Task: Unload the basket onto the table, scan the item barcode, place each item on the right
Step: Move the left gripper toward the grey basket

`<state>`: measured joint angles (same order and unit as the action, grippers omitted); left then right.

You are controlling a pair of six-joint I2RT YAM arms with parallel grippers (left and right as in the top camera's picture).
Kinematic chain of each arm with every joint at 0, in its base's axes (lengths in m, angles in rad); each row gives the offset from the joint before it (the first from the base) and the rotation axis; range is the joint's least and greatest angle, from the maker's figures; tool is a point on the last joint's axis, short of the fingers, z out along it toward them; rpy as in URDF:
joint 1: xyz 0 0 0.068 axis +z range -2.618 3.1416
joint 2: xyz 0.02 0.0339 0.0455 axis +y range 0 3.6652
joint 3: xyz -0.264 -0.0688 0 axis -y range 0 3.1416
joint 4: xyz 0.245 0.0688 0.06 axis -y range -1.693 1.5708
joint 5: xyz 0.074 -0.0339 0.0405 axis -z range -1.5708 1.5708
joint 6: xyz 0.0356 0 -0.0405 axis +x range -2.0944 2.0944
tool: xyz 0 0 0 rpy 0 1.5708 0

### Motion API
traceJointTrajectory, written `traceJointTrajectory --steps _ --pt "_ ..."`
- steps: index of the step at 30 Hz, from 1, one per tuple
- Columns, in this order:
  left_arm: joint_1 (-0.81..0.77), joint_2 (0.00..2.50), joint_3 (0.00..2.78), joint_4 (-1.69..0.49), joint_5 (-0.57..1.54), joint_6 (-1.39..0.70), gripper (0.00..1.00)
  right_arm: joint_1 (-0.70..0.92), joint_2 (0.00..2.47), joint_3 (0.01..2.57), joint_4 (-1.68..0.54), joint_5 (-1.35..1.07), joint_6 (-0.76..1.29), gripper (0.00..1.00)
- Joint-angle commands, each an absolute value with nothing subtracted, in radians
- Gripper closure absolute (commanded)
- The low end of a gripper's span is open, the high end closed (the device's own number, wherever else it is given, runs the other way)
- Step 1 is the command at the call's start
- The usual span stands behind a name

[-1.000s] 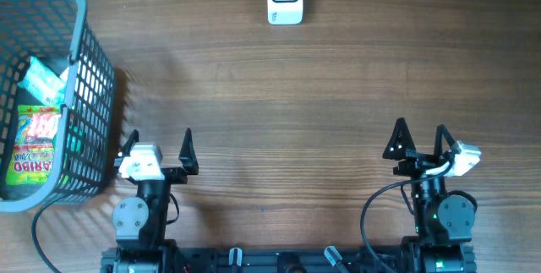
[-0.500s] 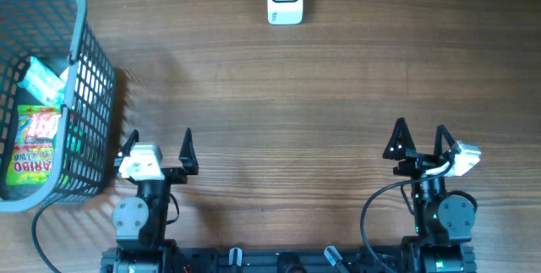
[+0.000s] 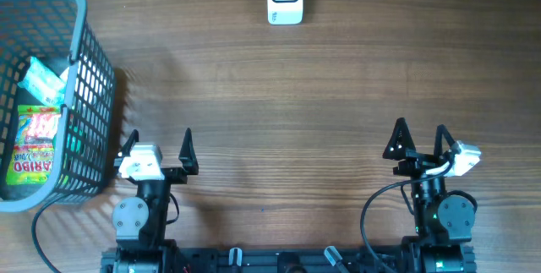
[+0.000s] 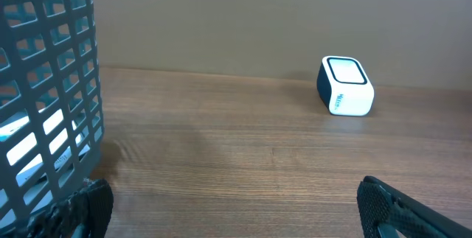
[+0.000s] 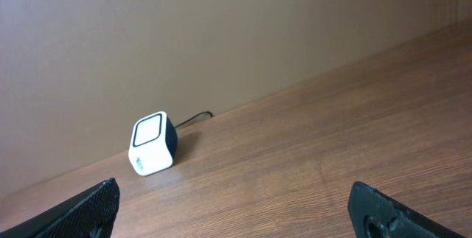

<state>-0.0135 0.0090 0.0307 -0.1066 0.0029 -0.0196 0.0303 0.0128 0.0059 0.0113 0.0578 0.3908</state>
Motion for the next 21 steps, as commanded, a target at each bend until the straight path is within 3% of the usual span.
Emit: traceJointTrajectory --steps 1,6,21 --pt "-0.008 0.007 0.021 -0.093 0.097 -0.007 0.0 0.036 0.011 0.005 0.014 0.075 0.377 0.0" --pt "-0.008 0.007 0.037 -0.098 0.229 -0.008 0.0 0.036 0.011 0.005 0.014 0.075 0.377 0.0" --pt "-0.008 0.025 0.236 -0.26 0.252 -0.113 0.0 0.036 0.011 0.005 0.014 0.075 0.377 0.0"
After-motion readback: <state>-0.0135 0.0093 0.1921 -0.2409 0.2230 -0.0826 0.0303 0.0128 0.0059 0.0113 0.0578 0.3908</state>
